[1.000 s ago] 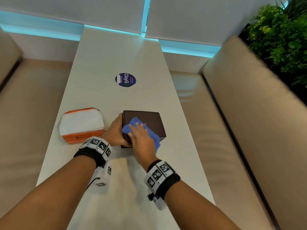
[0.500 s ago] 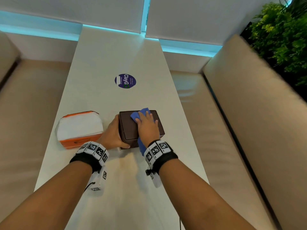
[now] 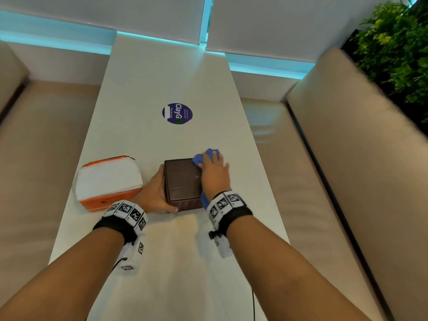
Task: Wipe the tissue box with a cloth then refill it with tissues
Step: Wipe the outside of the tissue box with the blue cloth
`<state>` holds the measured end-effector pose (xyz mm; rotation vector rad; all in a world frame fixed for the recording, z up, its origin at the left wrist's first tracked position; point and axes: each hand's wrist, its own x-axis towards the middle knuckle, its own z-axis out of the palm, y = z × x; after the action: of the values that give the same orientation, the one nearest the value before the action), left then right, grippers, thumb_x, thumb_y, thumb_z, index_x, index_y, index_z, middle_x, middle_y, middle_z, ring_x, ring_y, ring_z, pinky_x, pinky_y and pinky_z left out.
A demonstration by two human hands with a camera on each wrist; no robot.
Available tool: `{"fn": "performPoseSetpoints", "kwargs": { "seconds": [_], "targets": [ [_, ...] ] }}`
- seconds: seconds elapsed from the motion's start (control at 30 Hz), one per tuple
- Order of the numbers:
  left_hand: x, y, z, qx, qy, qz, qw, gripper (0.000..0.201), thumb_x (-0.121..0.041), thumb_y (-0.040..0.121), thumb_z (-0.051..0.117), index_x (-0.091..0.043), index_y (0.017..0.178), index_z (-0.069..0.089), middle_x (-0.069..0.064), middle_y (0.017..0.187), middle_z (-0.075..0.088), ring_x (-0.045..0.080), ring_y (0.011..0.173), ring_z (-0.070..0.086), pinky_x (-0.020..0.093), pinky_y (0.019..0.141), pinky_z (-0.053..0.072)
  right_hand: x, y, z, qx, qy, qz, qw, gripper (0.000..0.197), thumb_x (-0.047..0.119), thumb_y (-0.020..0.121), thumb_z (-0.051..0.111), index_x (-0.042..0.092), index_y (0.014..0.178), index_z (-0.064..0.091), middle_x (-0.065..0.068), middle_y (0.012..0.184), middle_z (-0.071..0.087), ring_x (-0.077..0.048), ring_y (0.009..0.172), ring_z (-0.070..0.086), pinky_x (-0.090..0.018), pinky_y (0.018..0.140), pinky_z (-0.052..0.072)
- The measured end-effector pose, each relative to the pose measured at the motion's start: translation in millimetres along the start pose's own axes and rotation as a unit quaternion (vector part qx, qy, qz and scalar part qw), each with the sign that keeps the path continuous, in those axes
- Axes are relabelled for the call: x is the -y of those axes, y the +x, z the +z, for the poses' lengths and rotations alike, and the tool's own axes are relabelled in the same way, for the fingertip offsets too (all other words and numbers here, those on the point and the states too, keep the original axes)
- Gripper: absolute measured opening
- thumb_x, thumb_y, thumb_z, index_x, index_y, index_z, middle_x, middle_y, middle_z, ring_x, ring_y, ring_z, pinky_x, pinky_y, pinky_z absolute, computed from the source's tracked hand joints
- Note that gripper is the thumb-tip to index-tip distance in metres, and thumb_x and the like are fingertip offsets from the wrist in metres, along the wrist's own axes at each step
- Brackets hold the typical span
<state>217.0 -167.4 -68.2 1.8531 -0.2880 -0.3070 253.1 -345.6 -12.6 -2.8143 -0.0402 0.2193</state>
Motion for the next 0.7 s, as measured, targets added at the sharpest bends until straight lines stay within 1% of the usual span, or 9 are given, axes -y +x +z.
{"fn": "performPoseSetpoints", "kwargs": {
  "seconds": [0.07,0.13,0.27,0.33,0.4,0.47,0.57,0.63,0.7],
  "targets": [
    [0,4,-2,0.011,-0.01,0.011,1.0,0.115,-0.026,0.041,0.086,-0.044,0.131,0.017,-0.008,0.135,0.042,-0.017,0.121,0.045,0.004,0.098,0.039,-26,6,-10,-0.005,0.063,0.039,0.997,0.042,0.019,0.102,0.031,0.016,0.144,0.036,-0.013,0.155,0.028,-0.033,0.14,0.029,-0.044,0.113,0.026],
    [3,11,-5,0.025,-0.011,0.008,1.0,0.117,-0.027,0.042,0.086,-0.044,0.132,0.014,-0.005,0.137,0.04,-0.018,0.122,0.042,0.004,0.1,0.036,-49,9,-19,-0.014,0.136,0.086,0.987,0.04,0.022,0.103,0.032,0.014,0.14,0.042,-0.016,0.145,0.043,-0.034,0.131,0.043,-0.039,0.105,0.035],
    [11,18,-10,0.03,-0.028,0.004,0.999,0.118,-0.028,0.041,0.086,-0.044,0.132,0.012,0.002,0.139,0.038,-0.015,0.123,0.043,0.009,0.103,0.038,-83,6,-24,-0.009,0.08,0.139,0.987,0.037,0.026,0.104,0.027,0.013,0.134,0.044,-0.021,0.123,0.055,-0.037,0.111,0.055,-0.036,0.08,0.04],
    [12,23,-11,0.041,-0.025,0.003,0.999,0.121,-0.029,0.041,0.085,-0.043,0.134,0.009,-0.002,0.139,0.037,-0.018,0.123,0.041,0.008,0.104,0.037,-92,2,-19,0.008,0.053,0.145,0.988,0.037,0.026,0.104,0.025,0.014,0.134,0.042,-0.021,0.121,0.054,-0.037,0.108,0.056,-0.034,0.076,0.037],
    [12,28,-13,0.048,-0.022,-0.003,0.999,0.125,-0.029,0.041,0.084,-0.036,0.138,0.006,-0.001,0.14,0.036,-0.016,0.124,0.04,0.016,0.107,0.036,-96,0,-12,0.023,0.033,0.147,0.988,0.038,0.029,0.104,0.025,0.015,0.136,0.041,-0.02,0.123,0.053,-0.037,0.109,0.056,-0.037,0.081,0.042],
    [11,32,-14,0.048,-0.017,-0.01,0.999,0.127,-0.029,0.041,0.084,-0.031,0.14,0.004,0.005,0.143,0.035,-0.002,0.128,0.043,0.026,0.11,0.035,-98,-1,-6,0.036,0.025,0.151,0.988,0.041,0.035,0.103,0.026,0.02,0.139,0.038,-0.019,0.132,0.049,-0.037,0.116,0.052,-0.042,0.092,0.043],
    [10,38,-15,0.048,-0.009,-0.009,0.999,0.128,-0.03,0.041,0.083,-0.029,0.141,0.004,0.011,0.145,0.034,0.019,0.135,0.04,0.034,0.113,0.034,-97,-4,4,0.075,0.008,0.193,0.978,0.056,0.053,0.098,0.027,0.032,0.15,0.018,-0.012,0.158,0.015,-0.04,0.137,0.029,-0.056,0.109,0.025],
    [9,40,-16,0.049,-0.007,-0.007,0.999,0.127,-0.031,0.041,0.082,-0.03,0.14,0.003,0.011,0.145,0.034,0.019,0.136,0.038,0.035,0.113,0.033,-96,-7,14,0.102,-0.013,0.207,0.973,0.062,0.058,0.096,0.024,0.036,0.151,0.007,-0.009,0.161,-0.003,-0.041,0.144,0.013,-0.061,0.113,0.012],
    [10,42,-16,0.055,-0.008,-0.008,0.998,0.127,-0.03,0.042,0.082,-0.033,0.14,0.003,0.006,0.145,0.034,0.013,0.135,0.038,0.032,0.114,0.032,-98,-12,24,0.118,-0.032,0.213,0.969,0.064,0.059,0.095,0.023,0.037,0.151,0.001,-0.007,0.161,-0.009,-0.038,0.147,0.005,-0.061,0.115,0.007]
  ]
}}
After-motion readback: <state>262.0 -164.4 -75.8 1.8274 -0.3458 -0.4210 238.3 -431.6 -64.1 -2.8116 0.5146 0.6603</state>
